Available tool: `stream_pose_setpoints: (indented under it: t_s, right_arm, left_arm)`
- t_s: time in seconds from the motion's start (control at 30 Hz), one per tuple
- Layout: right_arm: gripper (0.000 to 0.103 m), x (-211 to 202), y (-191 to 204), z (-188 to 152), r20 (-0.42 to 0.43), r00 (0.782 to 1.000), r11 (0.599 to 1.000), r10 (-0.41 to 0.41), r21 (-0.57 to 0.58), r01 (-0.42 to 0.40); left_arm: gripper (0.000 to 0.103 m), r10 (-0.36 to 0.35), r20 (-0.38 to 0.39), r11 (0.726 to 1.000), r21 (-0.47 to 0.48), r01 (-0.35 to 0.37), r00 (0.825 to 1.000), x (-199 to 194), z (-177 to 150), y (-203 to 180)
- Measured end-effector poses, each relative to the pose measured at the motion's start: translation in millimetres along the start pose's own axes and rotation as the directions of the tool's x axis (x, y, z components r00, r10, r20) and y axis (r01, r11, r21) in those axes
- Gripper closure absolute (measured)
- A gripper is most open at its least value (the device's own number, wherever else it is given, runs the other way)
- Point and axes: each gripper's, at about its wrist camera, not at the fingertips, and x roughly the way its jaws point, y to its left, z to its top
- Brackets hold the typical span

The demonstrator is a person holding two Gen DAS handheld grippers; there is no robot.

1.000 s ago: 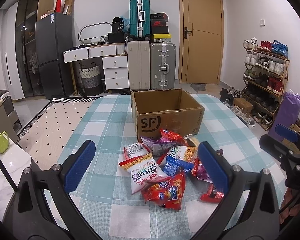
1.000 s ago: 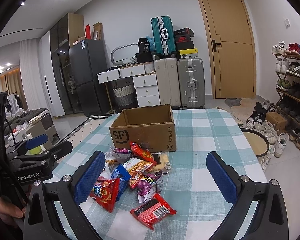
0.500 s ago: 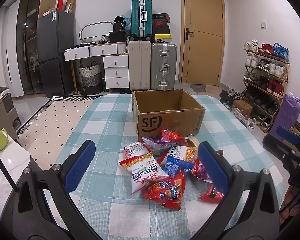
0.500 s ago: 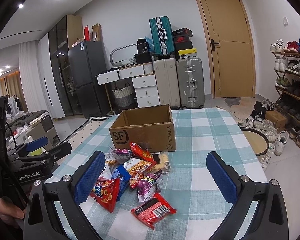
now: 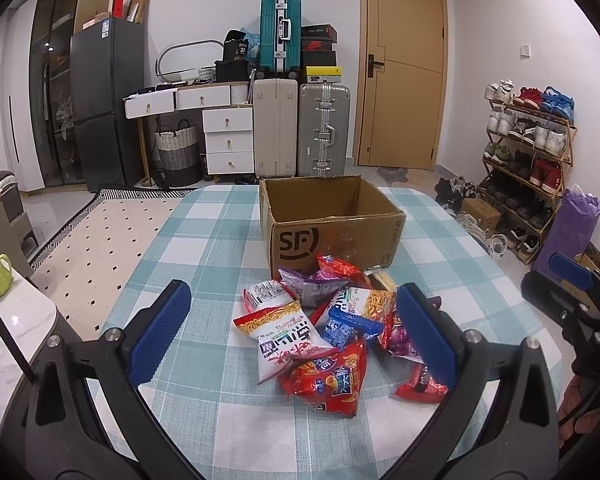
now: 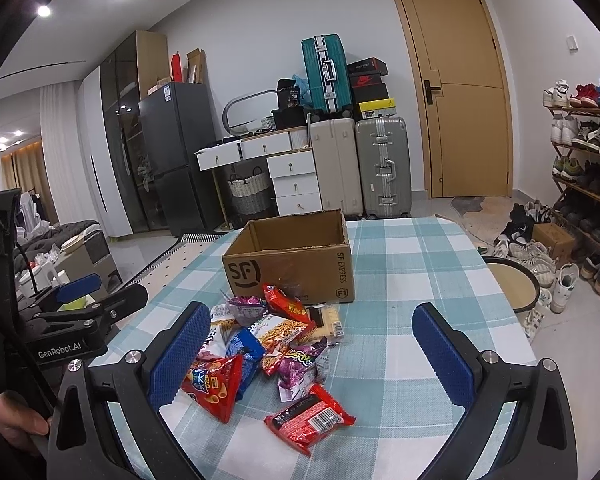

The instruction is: Organize snacks

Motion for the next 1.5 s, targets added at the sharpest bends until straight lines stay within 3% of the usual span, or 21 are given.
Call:
stream_pose_setpoints:
  t_s: [0.57,0.87,1.13,1.5]
  right_arm:
    - [0.0,3.6,-1.6,-4.8,-0.012,1.0,1.0,-0.006,0.007,0.006]
    - [0.0,24.6,-6.8,-22.0,-0.103,0.995,1.0,0.008,0.022,-0.006]
    - [0.0,55.0,-14.0,-51.4,-0.214,0.976,0.998,0.034,0.049,-0.024]
    - [0.001,96.9,-18.4,-83.1,-0.352,0.933,0.995,0.076,0.09,-0.047]
  left_arm:
    - [0.001,-0.004,-0.022,1.0,-0.006,0.003,1.0,3.6,-2.3,0.8]
    - [0.001,-0.003,-0.052,1.0,-0.014,0.002,0.999,17.6,-9.0,6.0]
    - [0.001,0.0,-0.093,1.0,-0.017,-0.002,0.996,38.5,-25.6,11.1]
    - [0.001,-0.015,-0.117,0.999,-0.031,0.012,0.993,52.8,-34.0,15.6]
